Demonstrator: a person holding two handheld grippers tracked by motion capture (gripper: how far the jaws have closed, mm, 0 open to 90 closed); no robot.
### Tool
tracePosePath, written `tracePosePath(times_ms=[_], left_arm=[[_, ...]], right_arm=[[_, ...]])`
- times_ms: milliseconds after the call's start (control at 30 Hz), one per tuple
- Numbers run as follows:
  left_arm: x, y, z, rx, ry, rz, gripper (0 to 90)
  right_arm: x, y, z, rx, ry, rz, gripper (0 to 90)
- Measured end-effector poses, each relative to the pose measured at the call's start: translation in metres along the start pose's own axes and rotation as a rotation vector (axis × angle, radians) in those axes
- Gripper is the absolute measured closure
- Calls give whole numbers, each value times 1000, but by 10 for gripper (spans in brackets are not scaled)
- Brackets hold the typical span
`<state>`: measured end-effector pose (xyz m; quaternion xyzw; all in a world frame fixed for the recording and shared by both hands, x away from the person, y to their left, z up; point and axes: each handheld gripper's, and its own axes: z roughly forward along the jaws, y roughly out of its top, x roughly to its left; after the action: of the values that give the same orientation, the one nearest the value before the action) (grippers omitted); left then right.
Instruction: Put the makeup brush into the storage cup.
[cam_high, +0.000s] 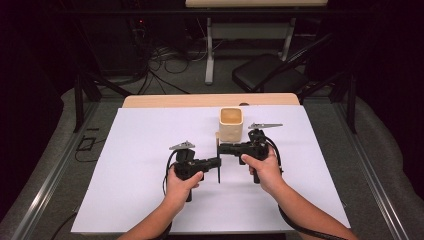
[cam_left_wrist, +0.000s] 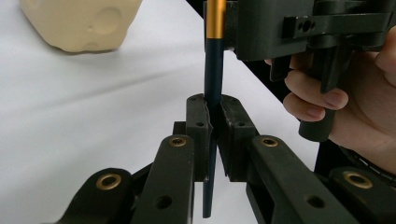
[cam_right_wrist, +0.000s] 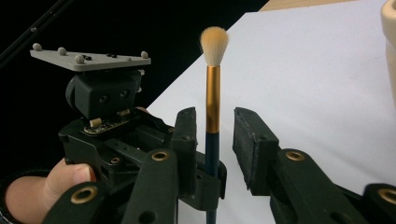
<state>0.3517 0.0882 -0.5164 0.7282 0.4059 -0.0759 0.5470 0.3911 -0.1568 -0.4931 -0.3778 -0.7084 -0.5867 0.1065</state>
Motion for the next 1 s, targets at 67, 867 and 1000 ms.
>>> tracePosePath(times_ms=[67,867,1000], left_arm=[[0,0,0,1,3,3,831],[-16,6,-6,61,131,150,831],[-19,7,-5,78,157,184,831]], right_arm=[[0,0,0,3,-1,-8,688],[7,4,-4,11,-25,-42,673],[7,4,-5,11,-25,-41,680]])
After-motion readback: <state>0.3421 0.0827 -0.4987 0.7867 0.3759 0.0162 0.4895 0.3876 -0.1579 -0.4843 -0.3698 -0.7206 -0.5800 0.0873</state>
